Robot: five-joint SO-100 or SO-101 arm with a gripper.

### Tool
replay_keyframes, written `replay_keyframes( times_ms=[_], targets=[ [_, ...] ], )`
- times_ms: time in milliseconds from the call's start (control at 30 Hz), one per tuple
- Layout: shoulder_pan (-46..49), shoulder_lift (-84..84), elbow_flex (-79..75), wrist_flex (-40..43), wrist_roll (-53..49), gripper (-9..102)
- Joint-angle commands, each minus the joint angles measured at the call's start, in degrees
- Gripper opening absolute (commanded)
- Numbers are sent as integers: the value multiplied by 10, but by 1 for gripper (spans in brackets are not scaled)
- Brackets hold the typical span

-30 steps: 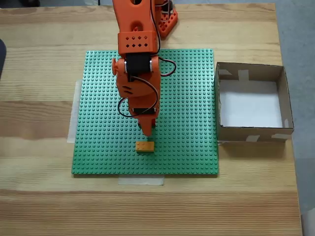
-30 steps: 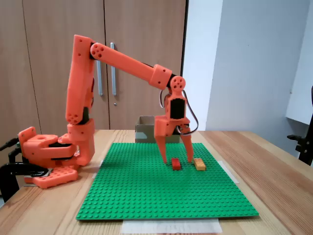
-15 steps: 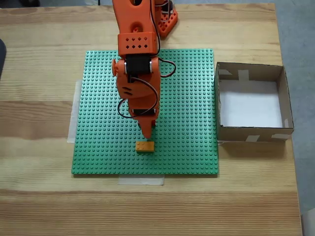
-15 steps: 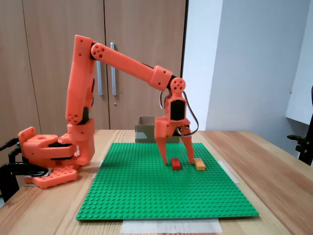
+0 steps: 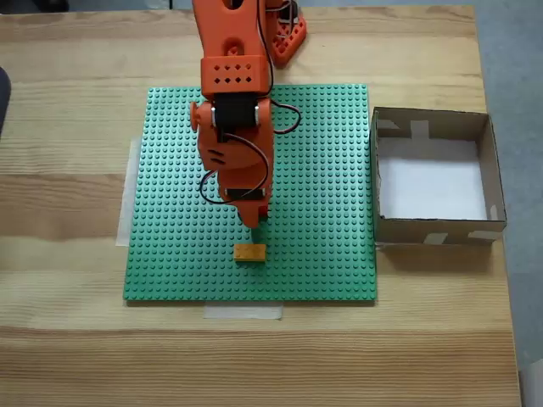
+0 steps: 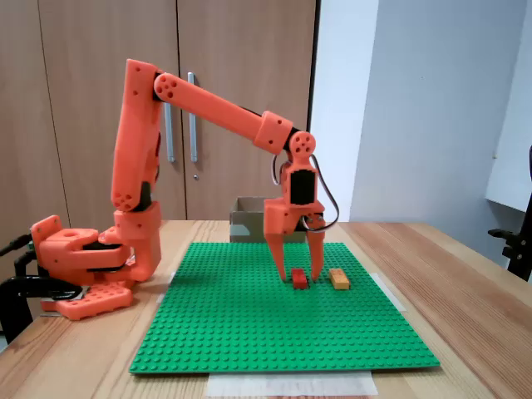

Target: Pick the red lego block and put it in the box.

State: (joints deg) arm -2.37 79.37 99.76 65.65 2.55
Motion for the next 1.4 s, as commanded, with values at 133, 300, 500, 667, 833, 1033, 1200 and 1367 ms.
replay_keyframes(
  times_ms=[133, 300, 500, 667, 833, 1033, 1200, 1367],
  targets=[
    [4, 7, -4, -6, -9, 8],
    [7, 10, -2, -11, -13, 2],
    [7, 14, -4, -8, -13, 1],
    [9, 25, -6, -5, -11, 0],
    [13, 51, -16, 4, -5, -1],
    [24, 84, -20, 12, -1, -1],
    [25, 113, -18, 26, -4, -1],
    [25, 143, -18, 38, -4, -1]
  ],
)
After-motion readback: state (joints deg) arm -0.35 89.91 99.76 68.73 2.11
